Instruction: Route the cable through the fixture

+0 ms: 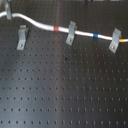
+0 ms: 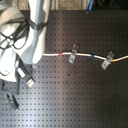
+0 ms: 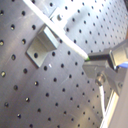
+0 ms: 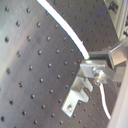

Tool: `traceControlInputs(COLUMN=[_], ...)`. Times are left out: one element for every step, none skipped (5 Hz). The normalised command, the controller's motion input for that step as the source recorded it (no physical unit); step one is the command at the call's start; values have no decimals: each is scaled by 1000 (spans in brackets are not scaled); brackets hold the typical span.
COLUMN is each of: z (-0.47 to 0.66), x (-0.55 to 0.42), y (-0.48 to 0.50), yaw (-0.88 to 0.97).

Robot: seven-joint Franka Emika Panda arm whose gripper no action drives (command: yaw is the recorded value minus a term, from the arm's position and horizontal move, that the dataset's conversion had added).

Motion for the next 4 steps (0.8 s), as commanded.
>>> traceControlInputs(z=[-275, 2, 2, 134], x=[-28, 64, 116, 40], y=[4, 295, 136, -55], yaw=[766, 580, 277, 0])
